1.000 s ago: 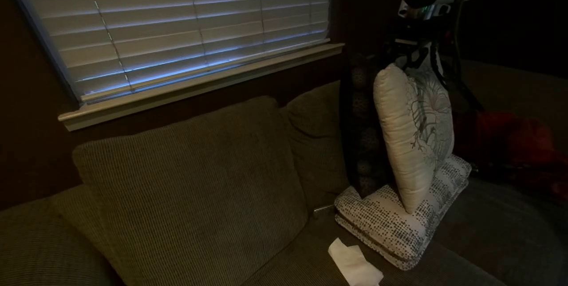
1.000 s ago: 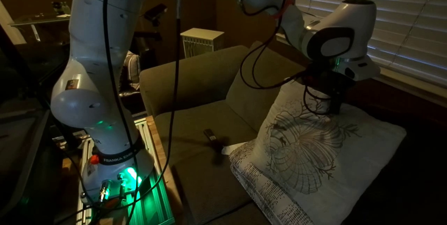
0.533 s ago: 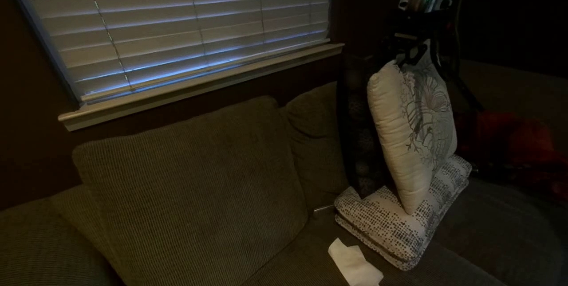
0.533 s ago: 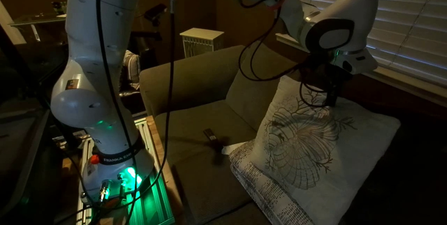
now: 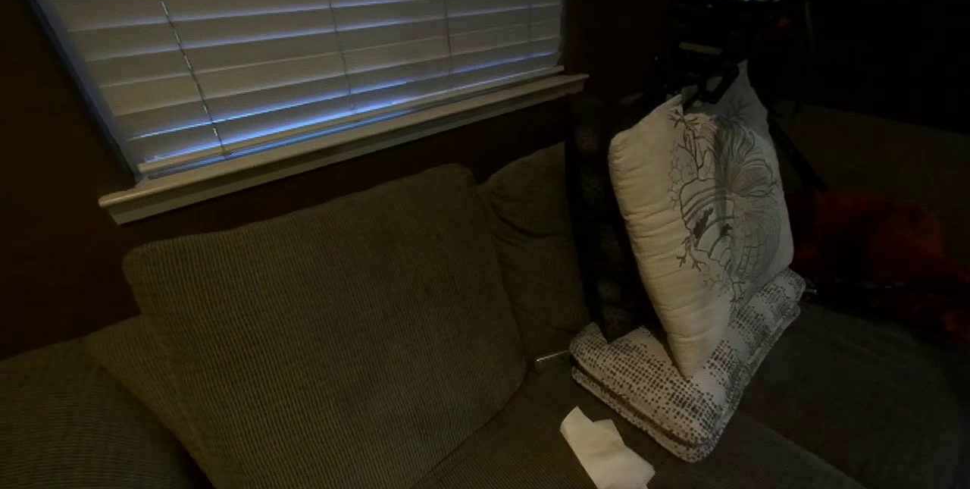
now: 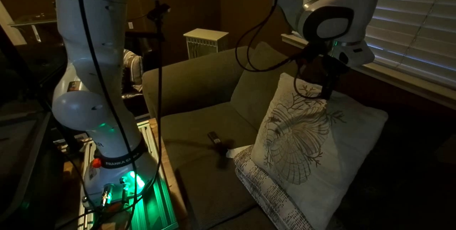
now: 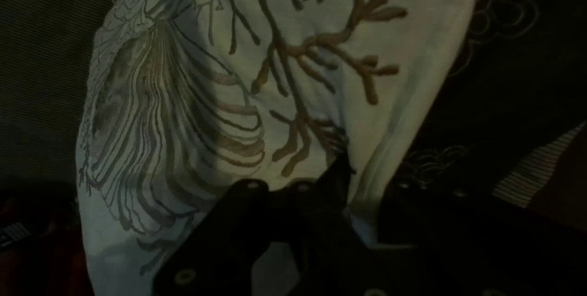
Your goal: Move the black and white pillows to the left
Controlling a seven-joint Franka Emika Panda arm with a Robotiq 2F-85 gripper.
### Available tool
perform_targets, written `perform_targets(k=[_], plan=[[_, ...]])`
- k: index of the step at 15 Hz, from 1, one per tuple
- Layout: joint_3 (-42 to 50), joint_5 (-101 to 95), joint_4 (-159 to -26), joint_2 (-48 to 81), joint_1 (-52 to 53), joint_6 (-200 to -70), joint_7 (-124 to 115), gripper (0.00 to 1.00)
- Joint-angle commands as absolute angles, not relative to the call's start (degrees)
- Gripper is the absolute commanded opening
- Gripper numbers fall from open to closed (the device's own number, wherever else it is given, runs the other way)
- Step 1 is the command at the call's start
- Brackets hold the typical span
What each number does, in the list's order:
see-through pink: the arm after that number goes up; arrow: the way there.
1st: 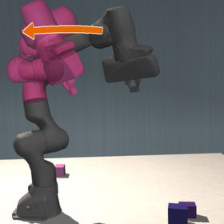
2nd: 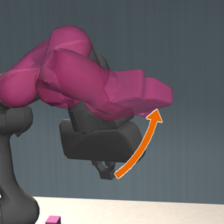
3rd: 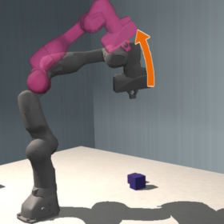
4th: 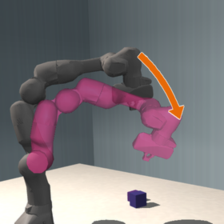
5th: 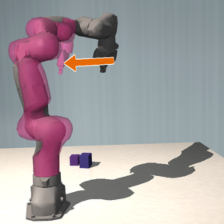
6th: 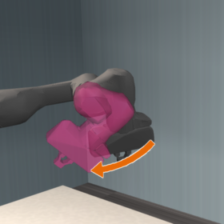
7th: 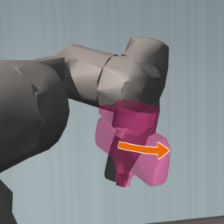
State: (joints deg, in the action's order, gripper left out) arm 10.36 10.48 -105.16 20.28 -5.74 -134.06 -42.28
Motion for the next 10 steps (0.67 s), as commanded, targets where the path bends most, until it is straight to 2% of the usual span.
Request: perform_targets(k=[1,8,9,10], plan=[[9.3,12.3,-109.9,12.7,-4.6,-133.1,-44.2,0.03],[7.4,10.8,-111.2,6.6,-3.3,-133.9,-45.5,0.03],[7.4,10.3,-111.2,6.3,-3.3,-134.3,-45.7,0.37],[7.6,10.0,-110.9,6.5,-3.7,-134.2,-45.4,0.38]])
